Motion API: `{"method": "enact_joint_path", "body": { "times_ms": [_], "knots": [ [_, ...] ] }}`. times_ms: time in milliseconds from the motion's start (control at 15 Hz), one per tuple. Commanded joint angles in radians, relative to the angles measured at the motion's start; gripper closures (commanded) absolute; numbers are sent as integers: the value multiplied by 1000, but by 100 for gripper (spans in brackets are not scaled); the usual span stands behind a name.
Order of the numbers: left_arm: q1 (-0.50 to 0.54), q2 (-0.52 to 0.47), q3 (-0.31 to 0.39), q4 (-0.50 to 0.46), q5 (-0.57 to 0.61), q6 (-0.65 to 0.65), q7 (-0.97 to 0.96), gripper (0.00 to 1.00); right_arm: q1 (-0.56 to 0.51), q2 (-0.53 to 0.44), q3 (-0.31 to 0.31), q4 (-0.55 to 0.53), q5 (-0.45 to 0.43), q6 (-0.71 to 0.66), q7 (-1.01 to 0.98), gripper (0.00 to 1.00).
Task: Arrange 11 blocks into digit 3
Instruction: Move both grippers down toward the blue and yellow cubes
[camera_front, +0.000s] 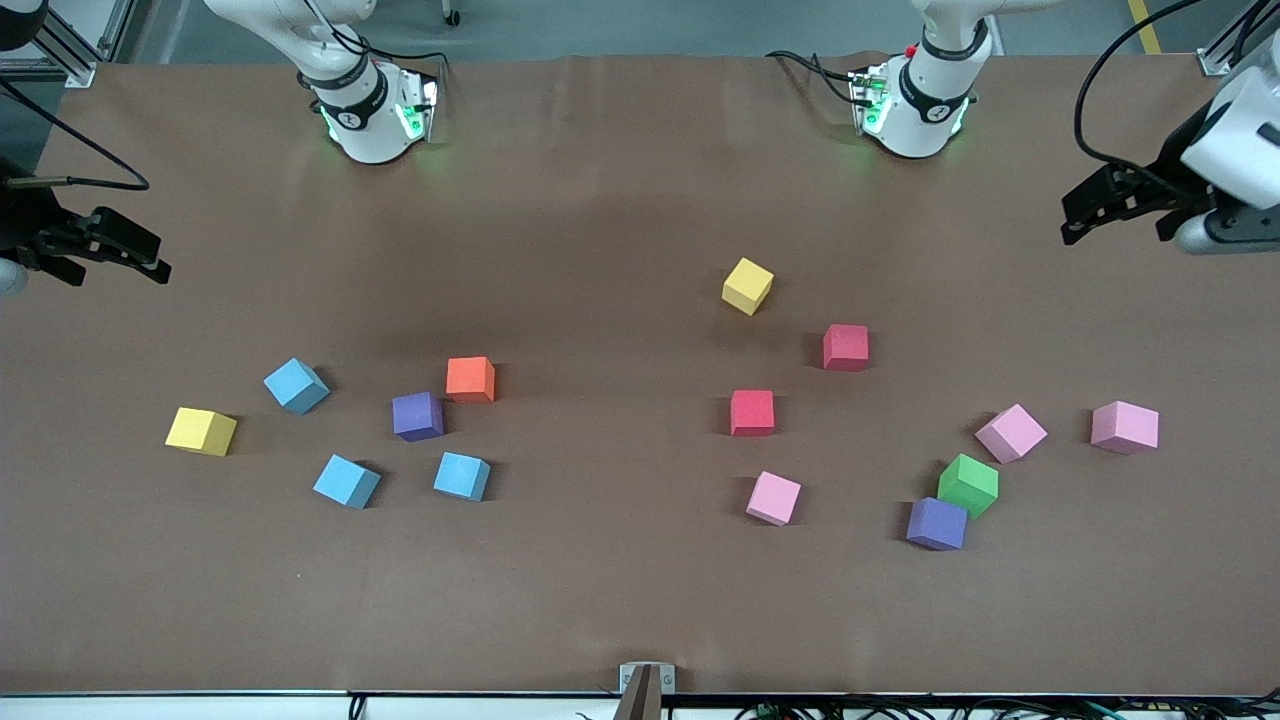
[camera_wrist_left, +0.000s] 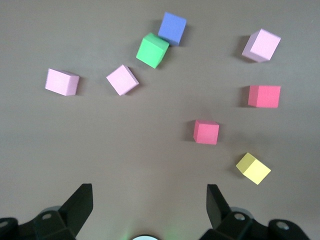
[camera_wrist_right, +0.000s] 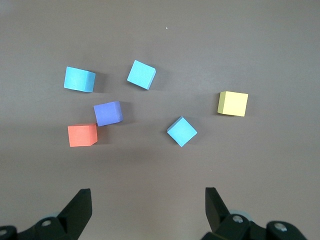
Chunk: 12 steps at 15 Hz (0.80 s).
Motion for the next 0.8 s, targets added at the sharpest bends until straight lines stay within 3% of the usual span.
{"method": "enact_joint_path", "body": {
  "times_ms": [0,401,602,736],
  "knots": [
    [-27,102,-46,13,-7,49,-26,0,8,-26,21,-25,-14,5,17,0],
    [-185,290,-55,-27,-1,273,-277,0,144,23,21,-26,0,66,55,0],
    [-285,361,-55,-76,1,388,-411,0,240,124,21,-34,0,149,282,0],
    [-349,360,-55,-179,1,486,-414,0,287,208,21,-34,0,226,367,0]
  ]
}}
